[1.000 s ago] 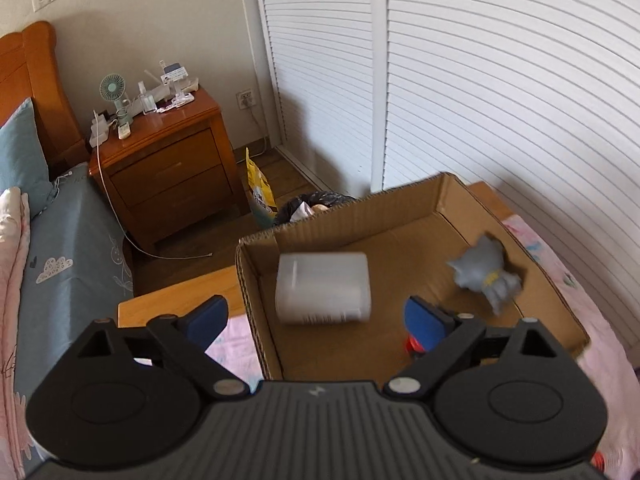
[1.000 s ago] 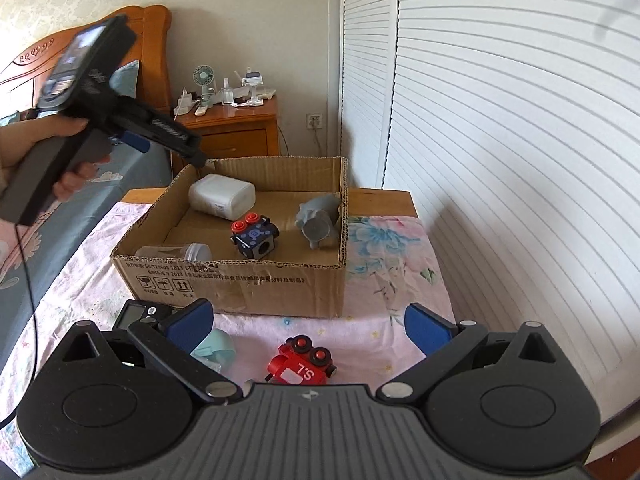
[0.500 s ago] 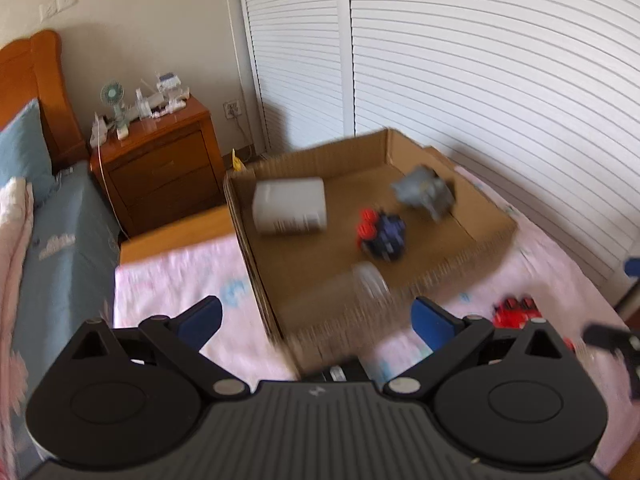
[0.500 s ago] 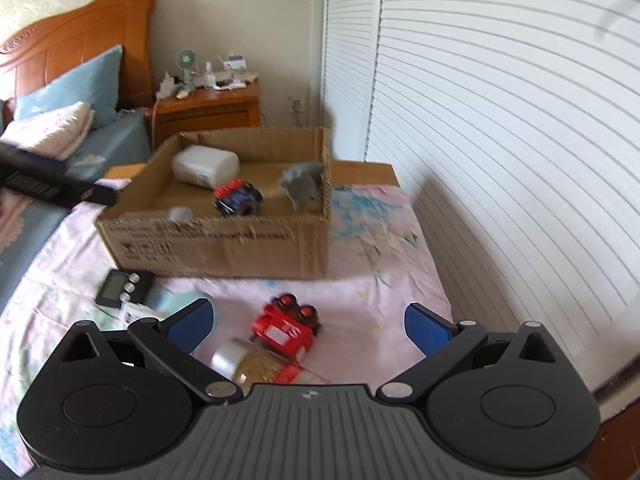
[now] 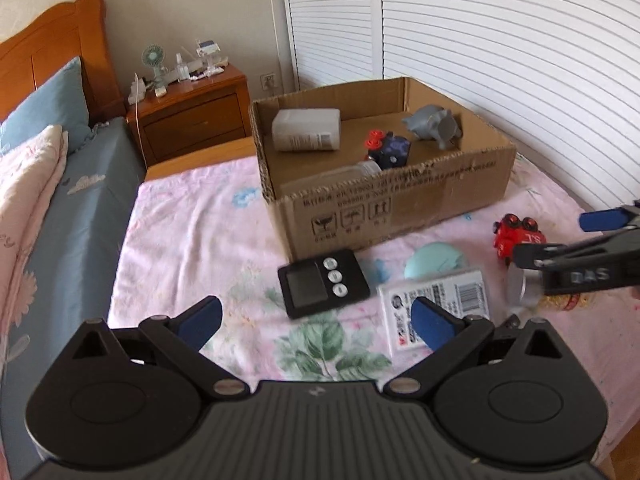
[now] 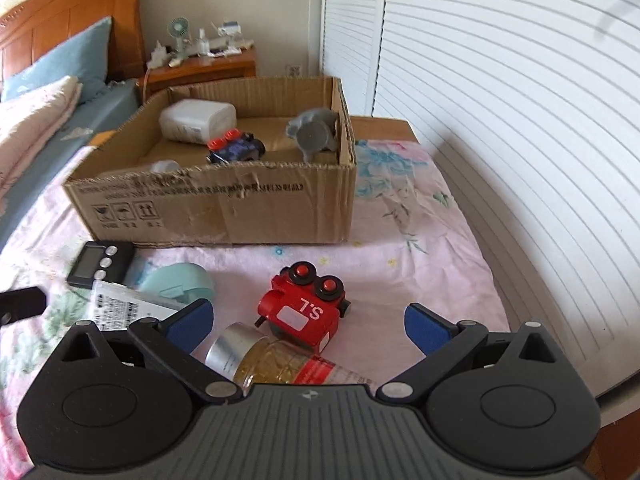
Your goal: Organize rigid objects
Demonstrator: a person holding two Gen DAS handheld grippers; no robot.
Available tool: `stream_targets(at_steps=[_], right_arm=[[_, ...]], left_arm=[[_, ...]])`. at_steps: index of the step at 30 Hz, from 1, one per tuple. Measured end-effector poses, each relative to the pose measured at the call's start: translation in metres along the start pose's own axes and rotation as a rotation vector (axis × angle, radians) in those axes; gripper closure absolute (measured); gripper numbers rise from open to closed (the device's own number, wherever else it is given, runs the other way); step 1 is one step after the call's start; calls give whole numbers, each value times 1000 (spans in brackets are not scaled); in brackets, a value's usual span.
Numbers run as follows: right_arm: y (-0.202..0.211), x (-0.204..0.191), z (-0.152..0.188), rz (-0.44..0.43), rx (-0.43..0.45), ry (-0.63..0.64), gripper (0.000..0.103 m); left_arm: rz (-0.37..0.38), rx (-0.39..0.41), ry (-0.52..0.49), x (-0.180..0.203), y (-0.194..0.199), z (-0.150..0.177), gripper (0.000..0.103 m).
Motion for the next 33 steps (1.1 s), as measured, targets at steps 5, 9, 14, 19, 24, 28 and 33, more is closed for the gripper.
stream_targets(at_steps=[5,9,14,19,24,28,33], right_arm=[[1,8,10,-19,-4,-39,0],[11,12,21,-19,-14,-21,0],[22,12,37,-25,-22,3,0],[27,8,48,-8,-25,68,0],[31,8,61,-17,-29,109,0],[28,11,72,-30,-45,122,0],[22,17,81,-53,-57,92,0]], left_arm=[[9,-19,-10,8,-4,8,3],[25,-29,-3,15,-10,11,3],[31,-53,-9,24,-19,18,3],[53,-85,-8,30,-19,28,3],[78,-80,-37,42,-12,33,3],[159,-103,-109,59,-10,42,3],[174,-166,-162,70,-22,58,3]])
Point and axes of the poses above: each gripper's, at about its wrist camera, not at the fingertips, and y roughly against the way its jaws point, x to its right, z to its underside, the point moved 5 cm from there along -y, roughly the way its jaws point, and after that the axes turned 9 degrees about y, right-handed, at the moved point
